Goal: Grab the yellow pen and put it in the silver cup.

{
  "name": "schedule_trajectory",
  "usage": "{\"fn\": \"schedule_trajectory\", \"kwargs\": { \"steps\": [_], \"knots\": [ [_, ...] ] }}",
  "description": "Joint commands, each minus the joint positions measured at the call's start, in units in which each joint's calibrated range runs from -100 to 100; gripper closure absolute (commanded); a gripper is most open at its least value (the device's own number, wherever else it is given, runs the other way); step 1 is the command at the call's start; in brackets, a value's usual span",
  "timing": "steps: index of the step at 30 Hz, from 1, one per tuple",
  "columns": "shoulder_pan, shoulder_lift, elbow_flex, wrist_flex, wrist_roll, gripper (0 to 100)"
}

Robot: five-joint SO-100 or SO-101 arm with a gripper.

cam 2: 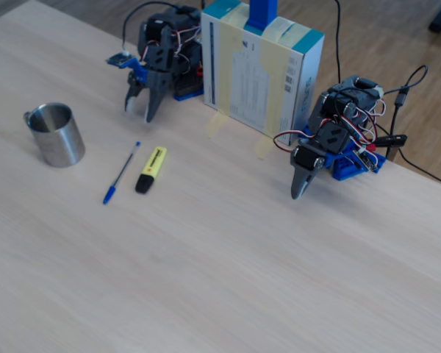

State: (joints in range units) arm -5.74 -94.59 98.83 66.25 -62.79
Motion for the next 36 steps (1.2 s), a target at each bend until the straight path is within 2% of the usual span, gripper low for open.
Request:
{"fn": "schedule_trajectory", "kwargs": {
  "steps": [1, 15, 25, 36],
  "knots": [
    [-1.8, 5.9, -4.1, -3.3, -0.1, 67],
    [-11.5, 41.2, -29.2, -12.0, 0.3, 67],
    [-18.2, 57.0, -37.6, -19.2, 0.3, 67],
    [-20.1, 71.3, -48.7, -20.0, 5.8, 67]
  ]
}}
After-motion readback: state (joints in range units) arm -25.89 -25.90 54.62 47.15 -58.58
